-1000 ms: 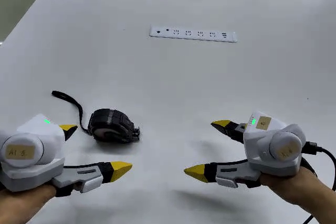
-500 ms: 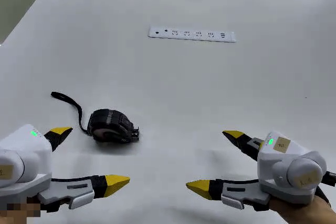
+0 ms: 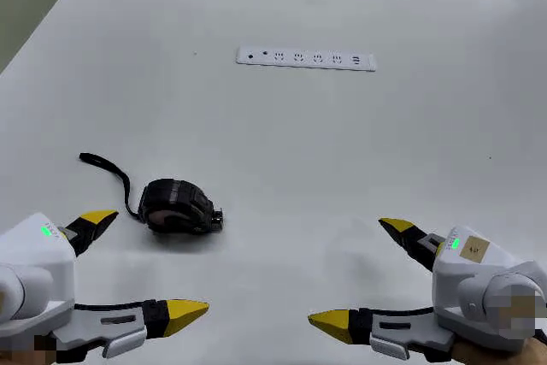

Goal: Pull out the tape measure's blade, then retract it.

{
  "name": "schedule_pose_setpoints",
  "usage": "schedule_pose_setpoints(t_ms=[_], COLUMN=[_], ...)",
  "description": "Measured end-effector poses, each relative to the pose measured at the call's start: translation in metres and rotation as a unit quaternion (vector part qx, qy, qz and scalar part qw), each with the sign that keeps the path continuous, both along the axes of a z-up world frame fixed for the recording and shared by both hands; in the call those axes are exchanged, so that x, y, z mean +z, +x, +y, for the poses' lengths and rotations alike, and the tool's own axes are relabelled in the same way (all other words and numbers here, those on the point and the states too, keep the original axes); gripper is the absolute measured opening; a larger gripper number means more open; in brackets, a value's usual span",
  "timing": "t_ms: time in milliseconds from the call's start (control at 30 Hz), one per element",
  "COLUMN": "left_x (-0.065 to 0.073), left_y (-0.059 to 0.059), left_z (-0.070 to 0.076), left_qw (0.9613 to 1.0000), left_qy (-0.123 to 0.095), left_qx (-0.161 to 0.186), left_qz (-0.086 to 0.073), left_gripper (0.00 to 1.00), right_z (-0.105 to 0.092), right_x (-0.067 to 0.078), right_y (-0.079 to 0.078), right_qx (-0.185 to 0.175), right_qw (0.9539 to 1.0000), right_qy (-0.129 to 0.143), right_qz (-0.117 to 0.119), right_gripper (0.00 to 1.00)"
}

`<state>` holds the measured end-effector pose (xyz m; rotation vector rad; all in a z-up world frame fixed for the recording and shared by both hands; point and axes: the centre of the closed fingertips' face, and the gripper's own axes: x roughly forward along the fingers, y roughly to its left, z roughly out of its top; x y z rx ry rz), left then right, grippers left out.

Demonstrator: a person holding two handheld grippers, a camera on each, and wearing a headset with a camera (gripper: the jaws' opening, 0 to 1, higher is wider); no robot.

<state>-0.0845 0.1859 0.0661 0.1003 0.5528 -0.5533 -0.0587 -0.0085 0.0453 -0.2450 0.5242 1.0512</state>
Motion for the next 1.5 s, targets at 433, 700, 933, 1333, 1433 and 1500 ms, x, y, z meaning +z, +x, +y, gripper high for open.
schedule_pose_setpoints(t_ms=[433, 700, 933, 1333, 1433, 1500], left_x=[0.004, 0.004, 0.003, 0.006, 0.007, 0.006], left_y=[-0.004, -0.005, -0.003, -0.001, 0.0, 0.0], left_z=[0.005, 0.006, 0.008, 0.009, 0.01, 0.011], left_qw=[0.9999, 0.9999, 0.9999, 0.9999, 0.9999, 1.0], left_qy=[-0.014, -0.012, -0.01, -0.013, -0.009, -0.003], left_qx=[0.008, 0.005, 0.01, 0.005, 0.005, 0.004], left_qz=[0.0, -0.001, 0.001, 0.0, -0.002, -0.004], left_gripper=[0.99, 0.99, 0.99, 0.99, 0.99, 0.99], right_z=[-0.005, -0.007, -0.008, -0.01, -0.011, -0.012], right_x=[0.001, 0.002, 0.001, 0.002, 0.002, 0.002], right_y=[-0.001, -0.002, -0.004, -0.004, -0.003, -0.004], right_qx=[-0.008, -0.007, -0.008, -0.013, -0.014, -0.014], right_qw=[1.0, 1.0, 0.9999, 0.9999, 0.9998, 0.9998], right_qy=[0.001, 0.001, 0.002, 0.003, 0.004, 0.003], right_qz=[0.003, 0.006, 0.011, 0.01, 0.01, 0.01], right_gripper=[0.99, 0.99, 0.99, 0.99, 0.99, 0.99])
